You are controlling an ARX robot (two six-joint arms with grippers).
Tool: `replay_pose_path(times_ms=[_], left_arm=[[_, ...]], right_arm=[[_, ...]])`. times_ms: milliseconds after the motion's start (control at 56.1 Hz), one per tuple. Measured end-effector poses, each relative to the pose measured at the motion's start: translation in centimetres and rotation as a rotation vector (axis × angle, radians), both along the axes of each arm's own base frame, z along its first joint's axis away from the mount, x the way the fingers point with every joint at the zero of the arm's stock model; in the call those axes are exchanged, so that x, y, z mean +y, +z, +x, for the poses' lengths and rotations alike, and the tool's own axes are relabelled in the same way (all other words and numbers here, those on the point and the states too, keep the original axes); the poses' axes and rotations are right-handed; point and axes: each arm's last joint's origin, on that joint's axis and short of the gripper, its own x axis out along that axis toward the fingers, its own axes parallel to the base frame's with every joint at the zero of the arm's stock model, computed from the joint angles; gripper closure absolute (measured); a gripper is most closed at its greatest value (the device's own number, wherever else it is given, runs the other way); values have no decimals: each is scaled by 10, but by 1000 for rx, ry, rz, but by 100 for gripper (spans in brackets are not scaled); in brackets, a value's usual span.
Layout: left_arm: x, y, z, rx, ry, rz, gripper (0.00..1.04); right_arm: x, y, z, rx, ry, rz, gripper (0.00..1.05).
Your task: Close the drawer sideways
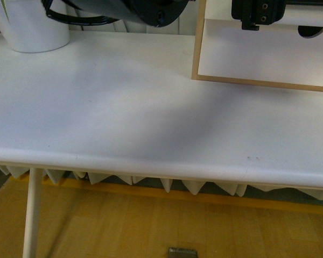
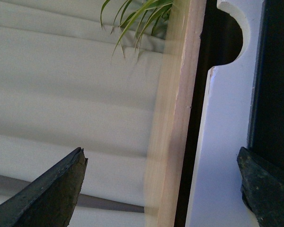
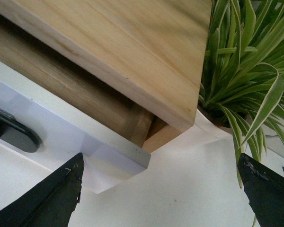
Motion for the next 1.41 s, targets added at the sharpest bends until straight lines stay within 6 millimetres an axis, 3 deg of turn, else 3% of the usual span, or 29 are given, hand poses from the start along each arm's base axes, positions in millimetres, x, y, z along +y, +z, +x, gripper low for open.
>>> replay_pose_path(times_ms=[392, 606, 784, 1069, 1265, 1408], left_arm=[[-13, 4, 31, -7, 18, -1, 6], [-11, 2, 29, -13, 27, -14, 6], [3, -6, 13, -13, 33, -21, 6], [53, -5, -45, -3, 62, -133, 6], [134, -7, -107, 37, 243, -325, 6], [185, -28, -158, 100, 391, -429, 6]], right_arm=[[-1, -2, 27, -50, -49, 50, 9], [2, -1, 26, -47, -32, 66, 9], [4, 0, 10, -39, -10, 79, 9], [13, 18, -55, -117, 3, 109, 9], [37, 11, -130, -224, -37, 165, 9], [62, -8, -176, -264, -61, 189, 9]])
